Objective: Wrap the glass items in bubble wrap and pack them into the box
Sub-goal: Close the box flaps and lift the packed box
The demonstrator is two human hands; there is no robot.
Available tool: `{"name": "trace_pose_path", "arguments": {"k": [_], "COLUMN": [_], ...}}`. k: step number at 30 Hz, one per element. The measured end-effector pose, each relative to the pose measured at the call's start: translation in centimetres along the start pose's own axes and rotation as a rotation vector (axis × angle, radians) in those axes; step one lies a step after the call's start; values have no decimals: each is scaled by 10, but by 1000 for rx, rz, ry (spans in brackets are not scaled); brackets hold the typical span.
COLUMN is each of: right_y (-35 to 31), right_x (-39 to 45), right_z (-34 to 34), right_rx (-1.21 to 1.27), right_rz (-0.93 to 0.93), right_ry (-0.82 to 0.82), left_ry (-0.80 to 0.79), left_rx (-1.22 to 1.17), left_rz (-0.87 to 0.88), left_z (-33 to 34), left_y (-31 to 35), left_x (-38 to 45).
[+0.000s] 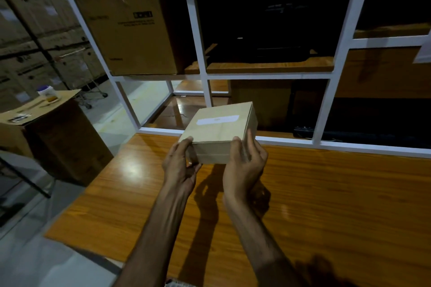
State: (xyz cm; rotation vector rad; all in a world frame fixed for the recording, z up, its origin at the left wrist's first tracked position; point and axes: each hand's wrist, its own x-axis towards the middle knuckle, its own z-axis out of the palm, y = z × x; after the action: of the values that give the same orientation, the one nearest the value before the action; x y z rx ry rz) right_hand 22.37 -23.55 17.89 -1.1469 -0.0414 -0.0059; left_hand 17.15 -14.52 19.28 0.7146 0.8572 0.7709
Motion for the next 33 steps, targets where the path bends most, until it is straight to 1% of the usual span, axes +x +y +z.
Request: {"name": "trace_pose_path", "arguments": {"k": [5,8,11,15,17,19,23,26,28,31,33], "right_y": [10,20,26,36,42,46,51,55,56,48,42], "right_x": [12,16,13,4,5,7,6,8,12,26,41], "right_z": [-8,-10,-13,-20,-18,-15,-8,-4,-4,-7,-9], "right_rx": [0,9,-18,-89,-91,-79,-72,-112,-137,-111,-109], "right_rz": [94,148,167,143,166,207,202,242,290,320,377], "right_ry": [-1,-28,-38,-77,-89,-92,-80,-73,-101,-175,-212], "left_ry": [-43,-81,-83,-80,-67,-48,-16,-30,-75,-142,-203], "left_rx": [-9,80,121,129,144,151,144,132,141,276,340], "left_rz": [-75,-117,-74,3,30,27,9,19,62,188,276], "left_z": [-2,-6,-9,-12,-13,-14,-20,-24,-29,-36,-41], "left_y": [-6,-9,-13,-15,-15,-15,-17,-17,-16,-9,-3], "left_x": [-5,-8,-6,-3,-2,-1,1,1,-1,-2,-4]}}
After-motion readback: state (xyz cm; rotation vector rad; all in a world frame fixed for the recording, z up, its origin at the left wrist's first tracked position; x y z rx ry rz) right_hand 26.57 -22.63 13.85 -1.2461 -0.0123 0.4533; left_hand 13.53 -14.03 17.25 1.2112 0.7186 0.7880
